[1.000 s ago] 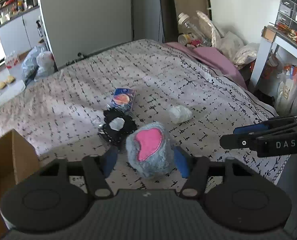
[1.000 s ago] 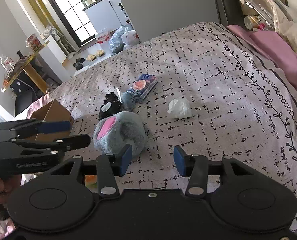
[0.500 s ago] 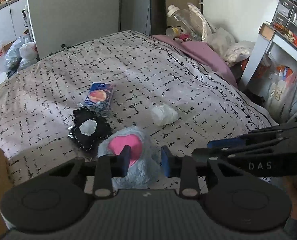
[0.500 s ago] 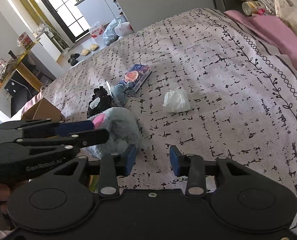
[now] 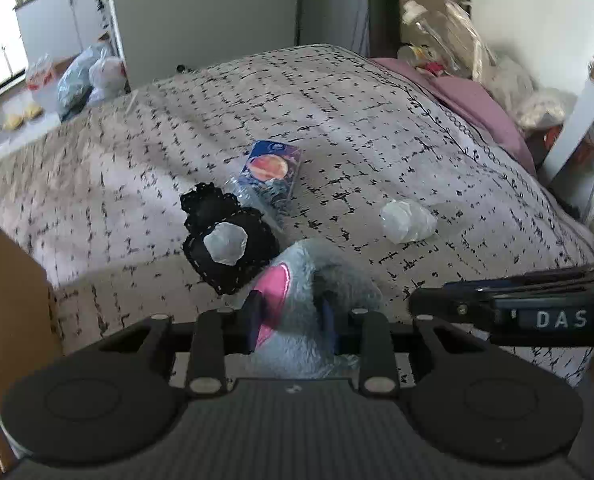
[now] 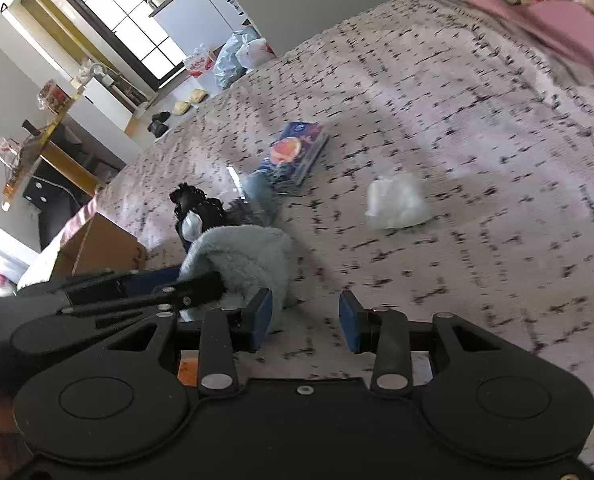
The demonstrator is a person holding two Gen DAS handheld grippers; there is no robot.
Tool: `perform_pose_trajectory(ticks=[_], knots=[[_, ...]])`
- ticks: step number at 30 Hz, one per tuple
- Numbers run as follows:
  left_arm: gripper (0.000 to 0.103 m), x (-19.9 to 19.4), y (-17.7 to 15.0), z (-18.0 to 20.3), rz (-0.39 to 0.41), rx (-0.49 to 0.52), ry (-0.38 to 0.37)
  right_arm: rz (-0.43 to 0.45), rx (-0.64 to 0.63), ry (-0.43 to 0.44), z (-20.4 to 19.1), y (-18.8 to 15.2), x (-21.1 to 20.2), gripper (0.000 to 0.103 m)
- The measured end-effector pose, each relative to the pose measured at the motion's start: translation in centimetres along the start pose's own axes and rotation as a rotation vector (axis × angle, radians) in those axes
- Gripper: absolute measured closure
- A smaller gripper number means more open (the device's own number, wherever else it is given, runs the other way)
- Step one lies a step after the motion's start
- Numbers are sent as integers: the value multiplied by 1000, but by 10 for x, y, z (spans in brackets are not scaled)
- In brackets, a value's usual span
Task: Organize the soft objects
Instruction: 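Close the left tool on the grey plush and lift it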
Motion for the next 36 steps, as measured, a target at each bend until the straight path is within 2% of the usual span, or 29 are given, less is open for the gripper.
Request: perform_pose_trajectory(ticks=[4, 9, 11, 14, 26, 36], knots=[[82, 0, -2, -11, -14, -78, -29, -10, 16, 38, -8, -1, 14, 66], [84, -4, -2, -14, -14, -92, -47, -18, 104, 69, -8, -2, 27, 66], [84, -5, -4, -14, -18, -103, -60, -21, 108, 86, -12, -2, 31, 82], [84, -12, -4, -16, -6, -101, -57, -7, 76, 71, -20, -2, 27, 88], [84, -63, 3, -38, 78, -111, -49, 51, -3, 98, -67, 3, -3, 89], [84, -114, 5, -74, 139, -138, -29, 88, -71, 147, -121, 5, -18, 89]])
Point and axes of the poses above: each gripper's, at about its wrist camera, not at the fingertips, and x roughly the way its jaws point, z to its right, y to its top, the point moved 7 cm from there along x, roughly the way its jaws point, and after that the axes turned 14 degrees about y, right-handed, at the moved point
